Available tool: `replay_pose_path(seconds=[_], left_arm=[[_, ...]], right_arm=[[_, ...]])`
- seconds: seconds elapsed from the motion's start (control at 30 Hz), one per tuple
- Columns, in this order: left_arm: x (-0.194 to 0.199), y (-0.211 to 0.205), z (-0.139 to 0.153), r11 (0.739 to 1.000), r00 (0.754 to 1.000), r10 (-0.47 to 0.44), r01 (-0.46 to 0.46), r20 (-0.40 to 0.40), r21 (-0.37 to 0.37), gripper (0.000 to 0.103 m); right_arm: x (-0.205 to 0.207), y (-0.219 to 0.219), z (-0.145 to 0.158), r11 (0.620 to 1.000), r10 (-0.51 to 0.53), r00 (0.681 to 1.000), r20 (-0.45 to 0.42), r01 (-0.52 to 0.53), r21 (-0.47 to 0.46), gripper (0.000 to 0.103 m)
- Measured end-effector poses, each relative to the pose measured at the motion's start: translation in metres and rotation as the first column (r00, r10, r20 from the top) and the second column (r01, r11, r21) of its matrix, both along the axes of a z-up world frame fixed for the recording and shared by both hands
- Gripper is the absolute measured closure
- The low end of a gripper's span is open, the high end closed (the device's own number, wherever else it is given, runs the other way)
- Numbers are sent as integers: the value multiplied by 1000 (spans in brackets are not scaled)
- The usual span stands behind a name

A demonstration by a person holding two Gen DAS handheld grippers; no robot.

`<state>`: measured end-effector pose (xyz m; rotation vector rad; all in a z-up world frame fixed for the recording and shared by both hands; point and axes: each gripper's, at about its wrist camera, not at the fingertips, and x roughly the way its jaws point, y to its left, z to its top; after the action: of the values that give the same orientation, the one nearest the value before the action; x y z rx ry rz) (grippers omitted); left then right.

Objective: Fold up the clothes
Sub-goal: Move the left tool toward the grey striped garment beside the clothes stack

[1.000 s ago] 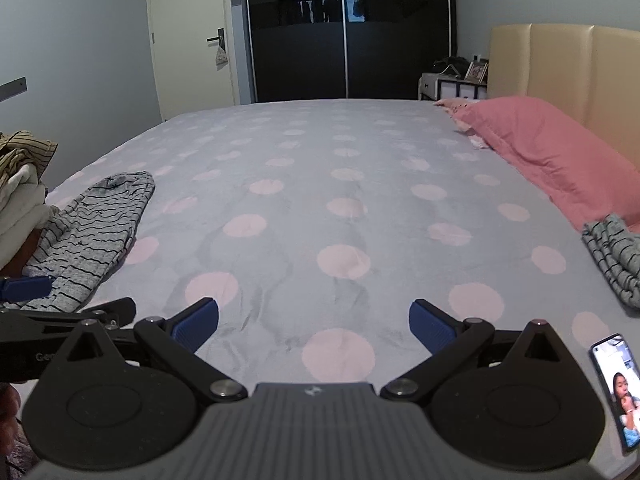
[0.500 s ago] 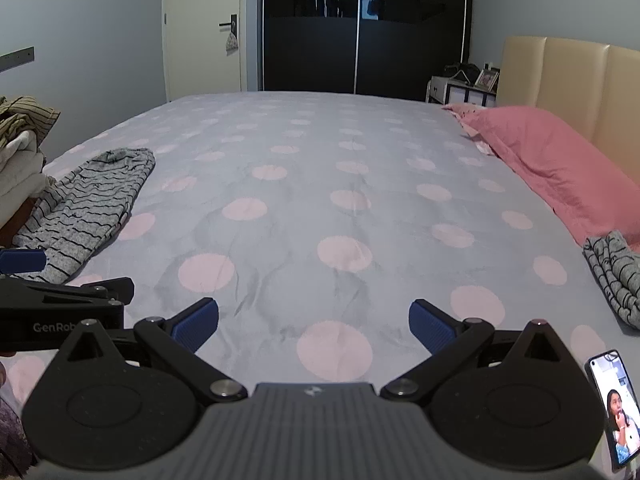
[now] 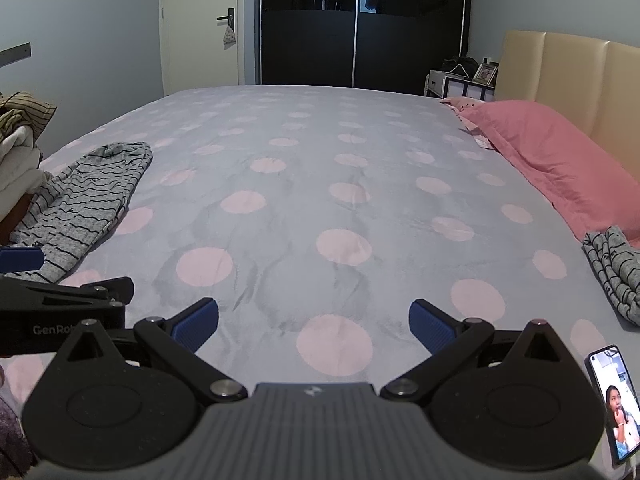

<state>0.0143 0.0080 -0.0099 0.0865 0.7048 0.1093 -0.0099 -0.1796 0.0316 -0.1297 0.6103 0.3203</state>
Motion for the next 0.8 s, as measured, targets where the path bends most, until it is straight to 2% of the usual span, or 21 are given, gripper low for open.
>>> replay_pose_path(seconds=[0.43, 0.8], left_arm=[[-1, 3, 1, 1000, 1000, 5, -5, -8, -4, 3], [-3, 10, -1, 1000, 1000, 21, -21, -17, -10, 3]], right_arm=[[0, 3, -2, 1000, 1, 1000, -8, -1, 4, 1], [-3, 15, -1, 999, 41, 999, -4, -41, 7, 1]])
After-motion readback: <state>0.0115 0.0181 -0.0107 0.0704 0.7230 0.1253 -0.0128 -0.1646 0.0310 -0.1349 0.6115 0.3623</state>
